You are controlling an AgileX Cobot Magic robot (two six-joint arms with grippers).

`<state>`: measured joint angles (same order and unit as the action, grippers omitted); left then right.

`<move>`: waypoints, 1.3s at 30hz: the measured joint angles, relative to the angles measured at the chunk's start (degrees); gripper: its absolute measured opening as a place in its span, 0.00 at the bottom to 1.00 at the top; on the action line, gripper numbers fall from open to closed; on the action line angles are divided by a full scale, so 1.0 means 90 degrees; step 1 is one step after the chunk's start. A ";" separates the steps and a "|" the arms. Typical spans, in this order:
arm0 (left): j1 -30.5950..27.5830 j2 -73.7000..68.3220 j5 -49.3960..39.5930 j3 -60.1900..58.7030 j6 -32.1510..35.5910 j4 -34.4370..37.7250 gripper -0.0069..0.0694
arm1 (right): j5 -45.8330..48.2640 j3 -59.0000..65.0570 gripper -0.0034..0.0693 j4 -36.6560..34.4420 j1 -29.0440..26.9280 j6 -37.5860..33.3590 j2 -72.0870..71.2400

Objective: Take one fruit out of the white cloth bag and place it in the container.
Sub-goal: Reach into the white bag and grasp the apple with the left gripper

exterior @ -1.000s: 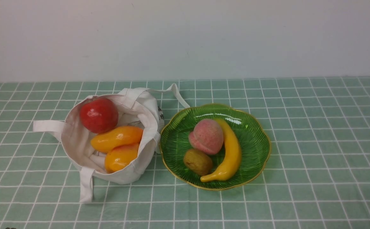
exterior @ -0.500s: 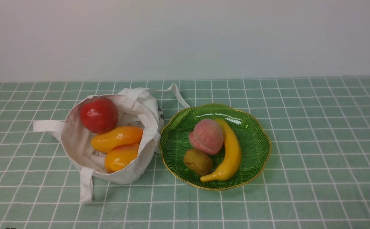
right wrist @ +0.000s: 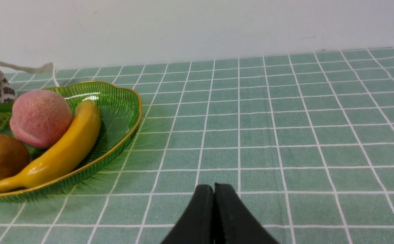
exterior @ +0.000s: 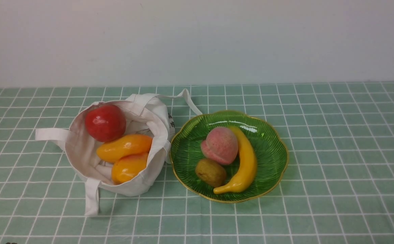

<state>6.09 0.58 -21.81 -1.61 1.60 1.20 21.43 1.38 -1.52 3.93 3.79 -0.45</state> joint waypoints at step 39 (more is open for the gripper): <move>0.0020 -0.1822 -0.0900 0.2915 0.0741 0.5807 0.08 | 0.0000 0.0000 0.03 0.0000 0.0000 0.0000 0.0000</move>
<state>6.27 -15.82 -29.90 24.62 8.27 53.46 21.43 1.38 -1.52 3.93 3.79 -0.45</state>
